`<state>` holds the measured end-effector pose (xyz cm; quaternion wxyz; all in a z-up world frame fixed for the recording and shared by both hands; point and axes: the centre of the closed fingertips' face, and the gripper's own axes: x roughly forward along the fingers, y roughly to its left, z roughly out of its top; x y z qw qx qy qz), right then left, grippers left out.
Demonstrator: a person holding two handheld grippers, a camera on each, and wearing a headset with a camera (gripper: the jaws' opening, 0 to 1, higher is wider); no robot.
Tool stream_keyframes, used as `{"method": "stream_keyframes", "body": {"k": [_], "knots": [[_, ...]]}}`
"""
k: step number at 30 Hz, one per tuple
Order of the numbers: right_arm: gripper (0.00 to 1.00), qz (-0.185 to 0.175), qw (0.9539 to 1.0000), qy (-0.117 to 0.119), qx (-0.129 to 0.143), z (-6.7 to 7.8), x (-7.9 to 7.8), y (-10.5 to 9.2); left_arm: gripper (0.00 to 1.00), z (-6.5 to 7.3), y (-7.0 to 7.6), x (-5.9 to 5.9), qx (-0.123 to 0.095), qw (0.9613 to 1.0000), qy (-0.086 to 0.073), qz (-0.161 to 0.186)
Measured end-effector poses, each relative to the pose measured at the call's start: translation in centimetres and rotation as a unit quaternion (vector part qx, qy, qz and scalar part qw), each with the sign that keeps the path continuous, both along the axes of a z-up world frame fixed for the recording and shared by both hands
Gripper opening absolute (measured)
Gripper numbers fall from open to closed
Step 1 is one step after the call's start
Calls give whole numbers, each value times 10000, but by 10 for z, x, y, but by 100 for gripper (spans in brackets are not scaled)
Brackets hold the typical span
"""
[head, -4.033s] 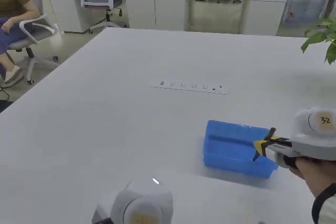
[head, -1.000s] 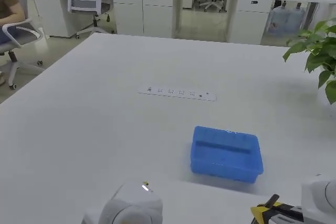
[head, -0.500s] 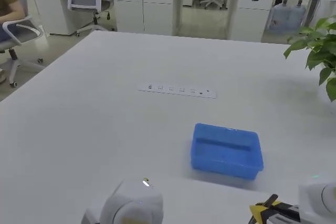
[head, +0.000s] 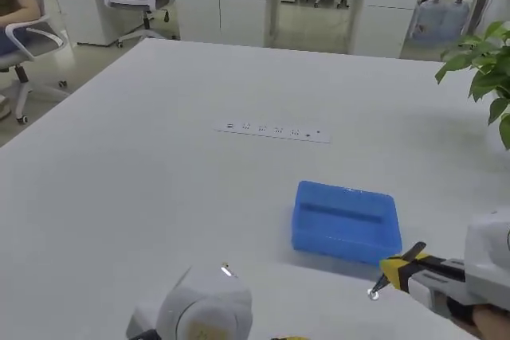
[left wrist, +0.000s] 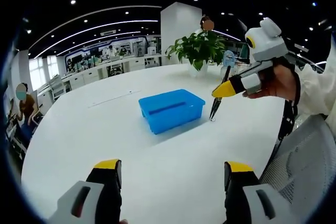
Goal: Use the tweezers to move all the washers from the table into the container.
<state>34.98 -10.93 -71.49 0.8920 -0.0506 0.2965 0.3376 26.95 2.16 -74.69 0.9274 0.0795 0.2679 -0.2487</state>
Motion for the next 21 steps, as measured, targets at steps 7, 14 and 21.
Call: {"method": "stream_keyframes", "body": {"k": [7, 14, 21], "knots": [[4, -69, 9995, -294, 30, 20, 32, 2, 81, -2, 0, 0, 18, 10000, 8, -25], [4, -171, 9990, -416, -66, 18, 65, 4, 81, -4, -2, -1, 15, 10000, 52, -62], [4, -288, 9984, -221, -423, -13, 82, -3, 81, -7, -3, -2, 20, 9999, 113, -108]]}}
